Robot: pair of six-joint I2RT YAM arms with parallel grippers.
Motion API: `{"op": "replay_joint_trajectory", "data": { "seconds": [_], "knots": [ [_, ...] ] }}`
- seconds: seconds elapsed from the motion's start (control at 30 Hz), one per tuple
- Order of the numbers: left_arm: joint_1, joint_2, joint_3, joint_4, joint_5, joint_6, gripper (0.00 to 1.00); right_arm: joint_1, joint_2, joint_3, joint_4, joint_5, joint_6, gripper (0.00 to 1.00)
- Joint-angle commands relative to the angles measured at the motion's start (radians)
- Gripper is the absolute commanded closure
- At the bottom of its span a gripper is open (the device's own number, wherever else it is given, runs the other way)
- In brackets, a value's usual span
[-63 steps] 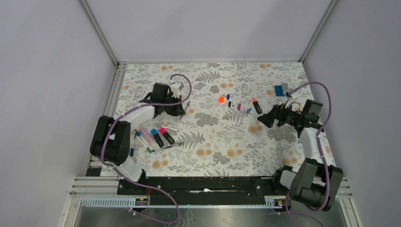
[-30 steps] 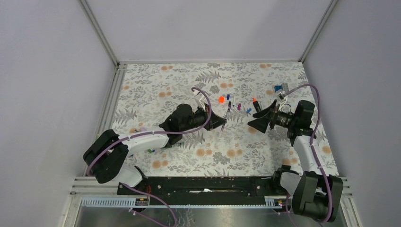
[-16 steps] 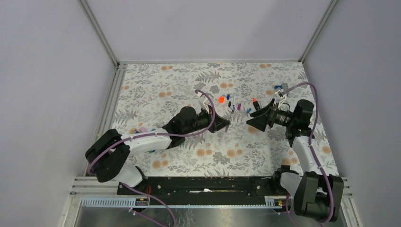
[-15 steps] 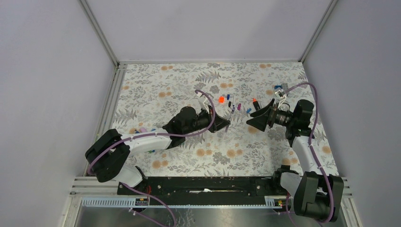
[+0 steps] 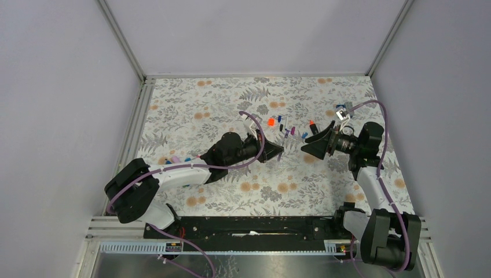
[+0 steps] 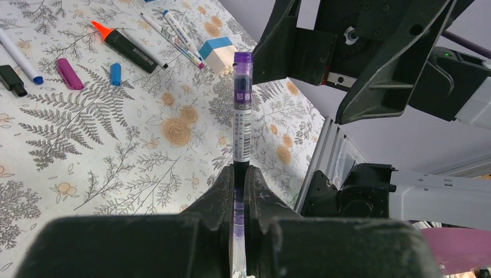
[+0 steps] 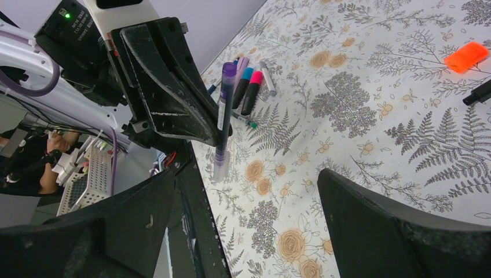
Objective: Open the pen caps
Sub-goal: Open the pen cap from the pen.
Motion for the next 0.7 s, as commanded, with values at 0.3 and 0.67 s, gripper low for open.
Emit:
{"op": "replay_joint_trajectory", "data": {
  "seconds": [0.3, 0.67],
  "knots": [
    [-0.024, -0.023, 0.003, 0.137, -0.058, 0.017, 1.0, 0.007, 0.008, -0.004, 0.073, -0.014, 0.038, 0.0],
    [-0.037, -0.017, -0.026, 0.194, -0.096, 0.0, 1.0, 0.042, 0.014, -0.058, 0.221, 0.026, 0.193, 0.0]
  ]
}}
